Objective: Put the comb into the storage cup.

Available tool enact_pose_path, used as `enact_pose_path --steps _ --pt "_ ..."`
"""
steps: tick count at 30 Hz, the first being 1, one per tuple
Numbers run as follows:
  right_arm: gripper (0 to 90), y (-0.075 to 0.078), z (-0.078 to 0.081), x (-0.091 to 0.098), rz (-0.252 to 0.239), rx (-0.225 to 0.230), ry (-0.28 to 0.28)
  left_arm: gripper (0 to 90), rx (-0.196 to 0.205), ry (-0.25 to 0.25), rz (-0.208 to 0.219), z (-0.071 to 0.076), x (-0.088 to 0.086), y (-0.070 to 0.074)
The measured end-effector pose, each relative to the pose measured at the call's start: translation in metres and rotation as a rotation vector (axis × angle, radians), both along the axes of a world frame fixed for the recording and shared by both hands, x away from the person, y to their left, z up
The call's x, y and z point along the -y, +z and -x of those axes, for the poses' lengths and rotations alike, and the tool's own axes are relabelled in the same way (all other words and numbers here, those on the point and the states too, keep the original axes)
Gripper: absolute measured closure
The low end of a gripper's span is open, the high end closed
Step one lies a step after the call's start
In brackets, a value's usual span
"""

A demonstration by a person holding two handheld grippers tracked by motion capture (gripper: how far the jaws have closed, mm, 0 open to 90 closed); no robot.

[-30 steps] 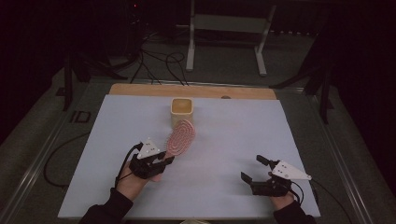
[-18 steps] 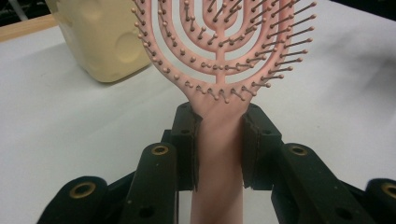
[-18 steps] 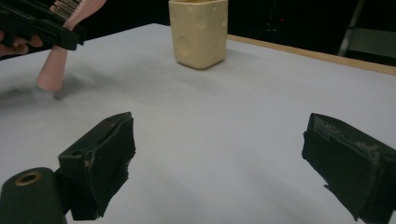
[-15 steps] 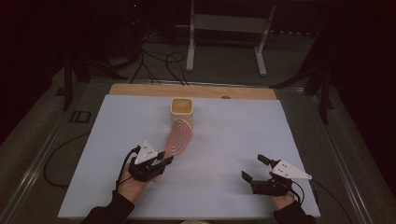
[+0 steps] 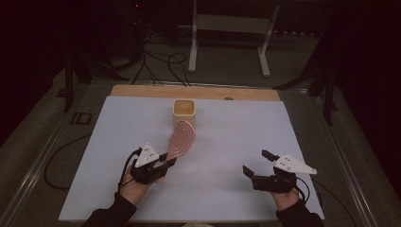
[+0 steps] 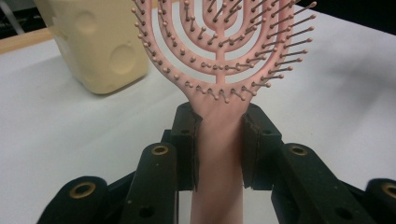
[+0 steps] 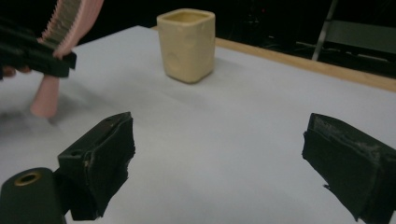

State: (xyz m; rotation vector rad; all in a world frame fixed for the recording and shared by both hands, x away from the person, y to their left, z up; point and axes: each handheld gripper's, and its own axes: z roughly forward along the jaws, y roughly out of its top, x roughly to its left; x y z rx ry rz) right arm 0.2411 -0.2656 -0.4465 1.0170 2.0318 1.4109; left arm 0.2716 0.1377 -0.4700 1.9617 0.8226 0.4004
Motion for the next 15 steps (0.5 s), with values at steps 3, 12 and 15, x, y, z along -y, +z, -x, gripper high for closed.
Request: enact_pose_path --steps 3,12,15 --pt "8.7 0.011 -0.002 -0.001 -0.017 0.000 0.001 70.8 0.005 0.002 0.000 0.001 -0.001 0.001" --pt "8.8 0.032 -0.012 -0.011 -0.024 0.004 0.028 70.8 0.001 0.003 0.004 0.001 -0.001 0.000" --pt "8.7 0.039 -0.016 -0.017 -0.023 0.001 0.038 70.7 0.007 0.004 0.008 0.001 -0.001 0.000"
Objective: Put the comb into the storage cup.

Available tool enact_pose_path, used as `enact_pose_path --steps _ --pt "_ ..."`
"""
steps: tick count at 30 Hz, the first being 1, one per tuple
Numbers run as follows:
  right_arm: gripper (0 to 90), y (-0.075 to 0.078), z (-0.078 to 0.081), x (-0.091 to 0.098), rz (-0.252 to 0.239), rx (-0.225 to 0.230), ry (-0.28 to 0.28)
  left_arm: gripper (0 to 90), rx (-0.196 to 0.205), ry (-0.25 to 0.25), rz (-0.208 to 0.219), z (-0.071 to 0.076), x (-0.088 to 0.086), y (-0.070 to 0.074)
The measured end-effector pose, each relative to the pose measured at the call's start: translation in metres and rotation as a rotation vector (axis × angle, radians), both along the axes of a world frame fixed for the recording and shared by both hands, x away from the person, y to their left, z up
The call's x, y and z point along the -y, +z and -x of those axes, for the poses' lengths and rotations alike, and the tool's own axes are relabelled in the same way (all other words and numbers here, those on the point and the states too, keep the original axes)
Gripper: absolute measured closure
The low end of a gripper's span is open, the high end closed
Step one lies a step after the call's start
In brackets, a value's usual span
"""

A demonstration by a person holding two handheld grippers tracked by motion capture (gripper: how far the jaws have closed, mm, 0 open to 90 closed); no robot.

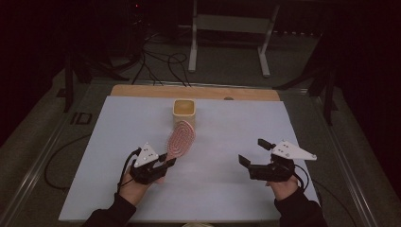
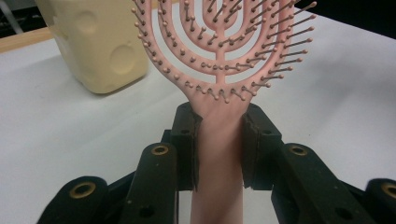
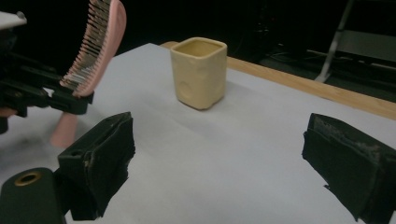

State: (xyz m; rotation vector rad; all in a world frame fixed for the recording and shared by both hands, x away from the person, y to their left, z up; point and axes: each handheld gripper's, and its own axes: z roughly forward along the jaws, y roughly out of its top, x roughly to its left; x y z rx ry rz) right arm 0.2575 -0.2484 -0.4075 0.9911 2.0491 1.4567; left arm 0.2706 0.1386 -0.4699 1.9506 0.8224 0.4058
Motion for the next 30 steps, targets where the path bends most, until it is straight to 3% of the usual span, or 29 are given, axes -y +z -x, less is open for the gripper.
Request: enact_pose_path --steps 4,12,16,30 --pt "8.7 0.009 -0.006 -0.006 0.024 0.008 0.015 70.7 0.003 0.005 0.007 0.000 0.000 -0.001" --pt "8.7 0.029 -0.016 -0.021 -0.006 0.011 0.061 70.7 -0.001 0.006 0.006 0.000 0.000 -0.001" --pt "8.7 0.035 -0.020 -0.030 -0.027 0.009 0.081 70.8 -0.001 0.002 0.003 0.000 0.000 -0.002" --pt "8.7 0.051 -0.028 -0.066 -0.022 0.028 0.155 70.8 -0.004 -0.005 0.001 0.000 0.002 -0.001"
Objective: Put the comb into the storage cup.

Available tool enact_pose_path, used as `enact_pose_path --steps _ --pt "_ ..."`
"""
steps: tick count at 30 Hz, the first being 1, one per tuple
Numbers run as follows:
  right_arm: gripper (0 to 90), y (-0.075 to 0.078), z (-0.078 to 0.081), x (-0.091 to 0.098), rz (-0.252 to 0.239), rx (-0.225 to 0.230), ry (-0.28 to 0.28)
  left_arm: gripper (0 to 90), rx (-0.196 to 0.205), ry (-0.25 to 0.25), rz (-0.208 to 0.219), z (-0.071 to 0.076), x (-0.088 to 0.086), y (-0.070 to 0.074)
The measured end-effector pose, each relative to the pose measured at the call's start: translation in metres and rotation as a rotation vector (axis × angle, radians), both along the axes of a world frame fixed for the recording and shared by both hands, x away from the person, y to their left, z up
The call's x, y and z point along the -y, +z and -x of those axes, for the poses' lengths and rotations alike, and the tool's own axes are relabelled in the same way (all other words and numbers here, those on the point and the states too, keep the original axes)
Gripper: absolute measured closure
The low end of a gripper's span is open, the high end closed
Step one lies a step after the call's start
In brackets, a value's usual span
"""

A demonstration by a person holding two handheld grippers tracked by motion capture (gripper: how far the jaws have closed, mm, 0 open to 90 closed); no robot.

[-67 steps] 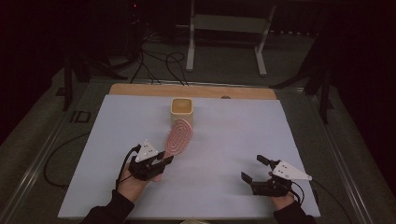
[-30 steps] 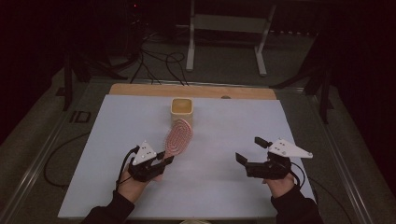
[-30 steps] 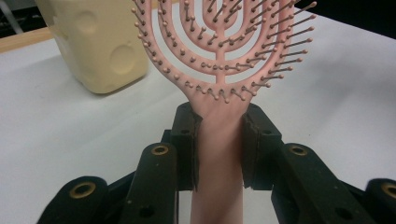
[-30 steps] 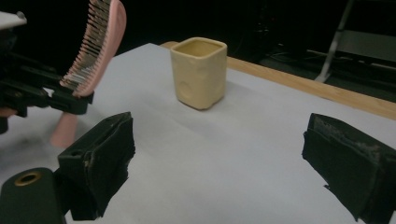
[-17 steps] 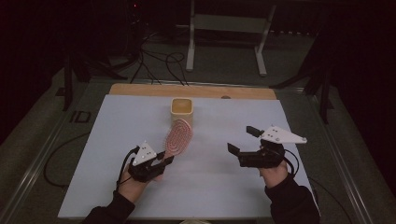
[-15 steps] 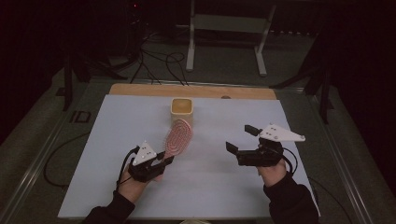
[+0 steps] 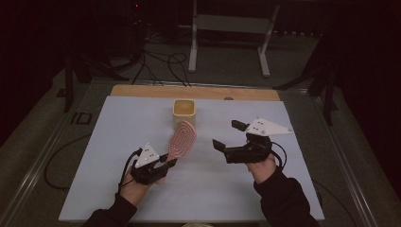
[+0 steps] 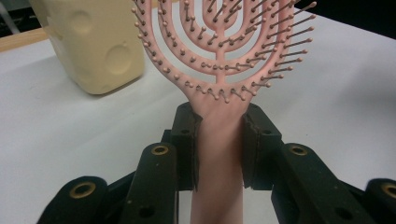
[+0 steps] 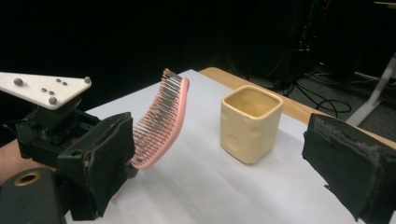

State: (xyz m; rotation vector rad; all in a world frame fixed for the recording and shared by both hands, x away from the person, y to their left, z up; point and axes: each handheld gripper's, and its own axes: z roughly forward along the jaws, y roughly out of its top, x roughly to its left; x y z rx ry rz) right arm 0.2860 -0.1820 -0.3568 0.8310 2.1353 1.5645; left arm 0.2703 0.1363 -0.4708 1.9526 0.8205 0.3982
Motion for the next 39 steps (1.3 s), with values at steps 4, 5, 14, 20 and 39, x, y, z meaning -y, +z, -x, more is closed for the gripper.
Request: enact_pose_path --steps 4,5,14,20,39 --pt "8.7 0.004 -0.003 -0.011 0.005 0.009 0.016 70.8 0.000 -0.003 -0.002 0.000 0.000 0.000" --pt "8.7 0.005 -0.004 -0.015 0.006 0.008 0.021 70.8 0.004 -0.002 -0.004 0.000 0.000 0.000" --pt "8.7 0.005 -0.012 -0.038 -0.003 -0.015 0.078 70.8 0.004 -0.004 -0.002 0.000 0.000 0.001" --pt "8.8 0.001 -0.018 -0.055 0.015 -0.031 0.103 70.8 0.005 -0.007 -0.002 0.000 0.001 0.001" --pt "27.8 -0.030 -0.043 -0.082 -0.079 -0.302 0.063 70.8 0.020 -0.005 0.007 0.001 0.001 0.002"
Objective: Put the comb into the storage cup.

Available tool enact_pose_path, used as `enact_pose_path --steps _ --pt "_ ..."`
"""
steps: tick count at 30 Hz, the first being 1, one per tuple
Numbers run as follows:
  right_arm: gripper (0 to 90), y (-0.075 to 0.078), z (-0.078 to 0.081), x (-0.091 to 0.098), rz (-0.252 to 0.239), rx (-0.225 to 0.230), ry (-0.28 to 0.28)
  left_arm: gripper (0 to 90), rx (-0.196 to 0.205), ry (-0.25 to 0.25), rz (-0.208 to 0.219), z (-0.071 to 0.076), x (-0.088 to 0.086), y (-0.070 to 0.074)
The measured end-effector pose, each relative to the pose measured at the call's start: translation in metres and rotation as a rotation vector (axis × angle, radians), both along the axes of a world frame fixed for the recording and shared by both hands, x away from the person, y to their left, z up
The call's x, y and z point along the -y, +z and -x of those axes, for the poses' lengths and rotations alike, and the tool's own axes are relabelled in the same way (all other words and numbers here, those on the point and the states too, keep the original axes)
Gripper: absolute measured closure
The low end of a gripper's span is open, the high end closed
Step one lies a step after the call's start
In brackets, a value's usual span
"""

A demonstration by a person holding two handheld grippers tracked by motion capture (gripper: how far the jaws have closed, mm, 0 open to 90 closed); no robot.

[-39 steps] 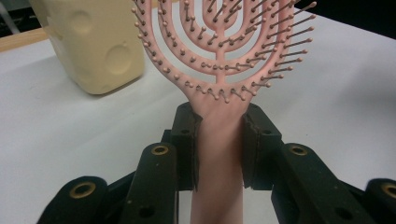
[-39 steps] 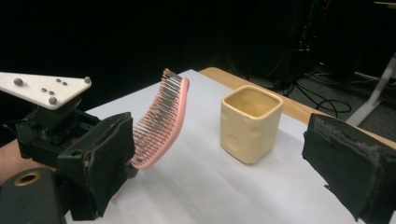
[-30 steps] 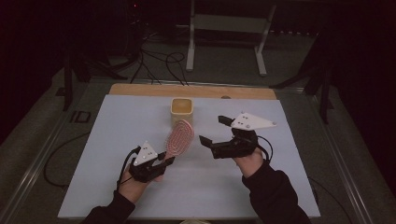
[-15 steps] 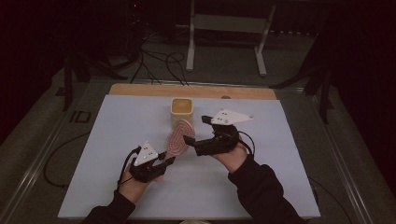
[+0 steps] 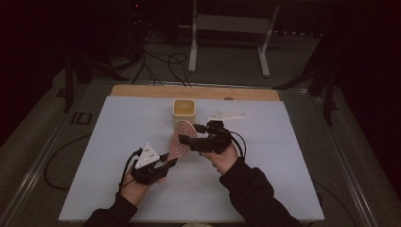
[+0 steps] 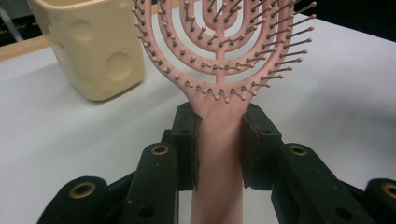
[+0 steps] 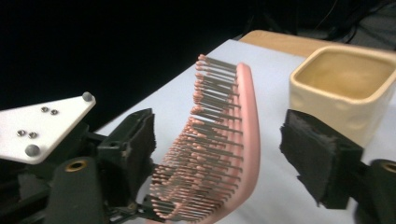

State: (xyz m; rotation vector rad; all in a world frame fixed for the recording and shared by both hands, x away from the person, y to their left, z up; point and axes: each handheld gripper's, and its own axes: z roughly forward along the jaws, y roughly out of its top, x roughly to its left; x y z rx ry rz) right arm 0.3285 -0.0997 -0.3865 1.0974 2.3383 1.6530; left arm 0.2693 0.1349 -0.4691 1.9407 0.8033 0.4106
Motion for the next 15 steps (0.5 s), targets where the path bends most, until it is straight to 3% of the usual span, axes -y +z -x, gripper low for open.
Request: enact_pose_path --steps 7,10,15 --pt "42.0 -0.007 -0.004 0.001 -0.069 -0.111 0.016 70.8 0.004 0.002 -0.004 0.000 0.000 0.000" --pt "47.2 -0.010 -0.005 0.001 -0.099 -0.142 0.034 70.8 0.010 0.005 -0.004 0.000 0.000 0.000" --pt "52.1 -0.013 -0.006 -0.001 -0.098 -0.167 0.054 70.8 0.007 0.005 -0.005 0.000 0.000 -0.001"
